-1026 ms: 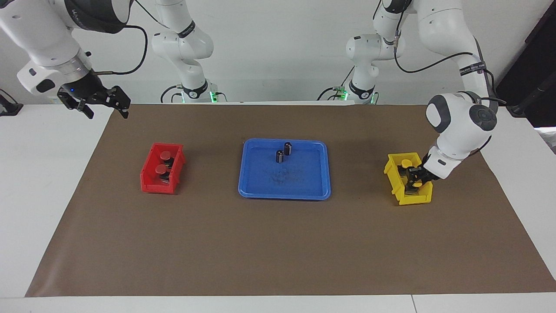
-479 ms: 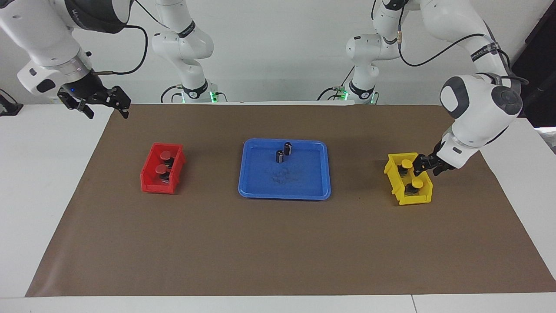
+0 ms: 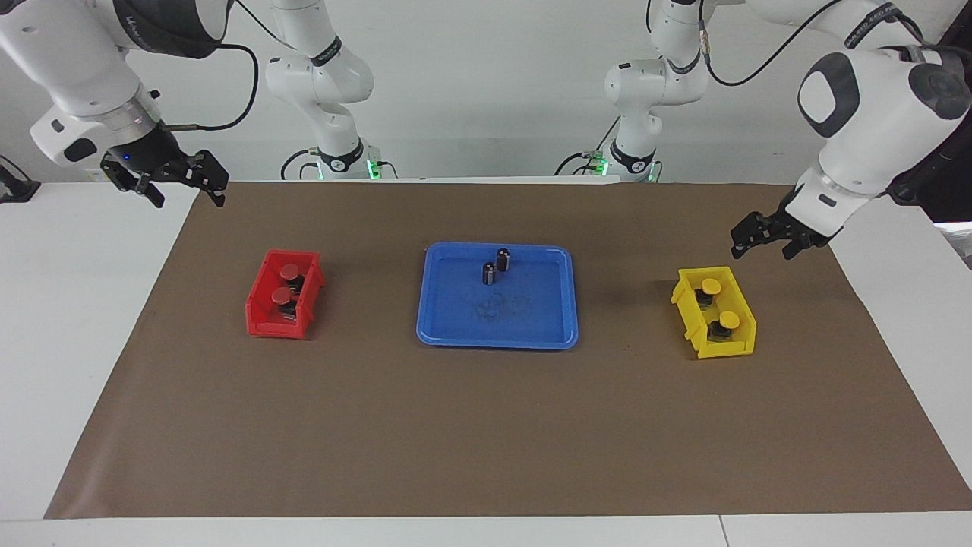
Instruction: Sort red and yellow buttons by color
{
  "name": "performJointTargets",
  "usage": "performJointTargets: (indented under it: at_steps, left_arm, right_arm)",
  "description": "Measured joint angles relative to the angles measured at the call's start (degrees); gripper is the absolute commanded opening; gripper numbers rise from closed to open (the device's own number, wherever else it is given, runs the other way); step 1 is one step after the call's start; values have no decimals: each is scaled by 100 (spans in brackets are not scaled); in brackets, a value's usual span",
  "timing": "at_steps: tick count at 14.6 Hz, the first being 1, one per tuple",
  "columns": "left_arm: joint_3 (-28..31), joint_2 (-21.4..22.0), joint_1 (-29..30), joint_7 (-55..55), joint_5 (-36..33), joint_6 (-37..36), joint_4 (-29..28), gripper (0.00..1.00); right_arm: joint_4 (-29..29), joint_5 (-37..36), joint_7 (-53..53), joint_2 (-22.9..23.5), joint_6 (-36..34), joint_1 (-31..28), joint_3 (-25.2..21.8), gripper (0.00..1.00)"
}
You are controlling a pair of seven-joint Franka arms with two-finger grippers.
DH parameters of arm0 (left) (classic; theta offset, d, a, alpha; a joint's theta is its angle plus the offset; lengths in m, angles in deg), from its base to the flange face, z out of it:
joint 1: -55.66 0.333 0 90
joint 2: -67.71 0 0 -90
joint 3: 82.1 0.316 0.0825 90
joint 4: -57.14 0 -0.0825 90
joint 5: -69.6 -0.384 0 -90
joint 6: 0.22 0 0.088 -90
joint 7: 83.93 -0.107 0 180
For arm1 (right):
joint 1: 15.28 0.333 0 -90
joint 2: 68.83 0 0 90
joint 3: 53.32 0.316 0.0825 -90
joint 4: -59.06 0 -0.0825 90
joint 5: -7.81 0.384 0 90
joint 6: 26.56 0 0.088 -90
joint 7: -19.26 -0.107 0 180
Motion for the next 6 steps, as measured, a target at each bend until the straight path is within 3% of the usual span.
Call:
performJointTargets:
  at_steps: [6]
  left_arm:
    - [-49, 404, -57, -13, -78, -423, 90, 100]
  right_arm:
    - [0, 0, 0, 0, 0, 0, 1, 100]
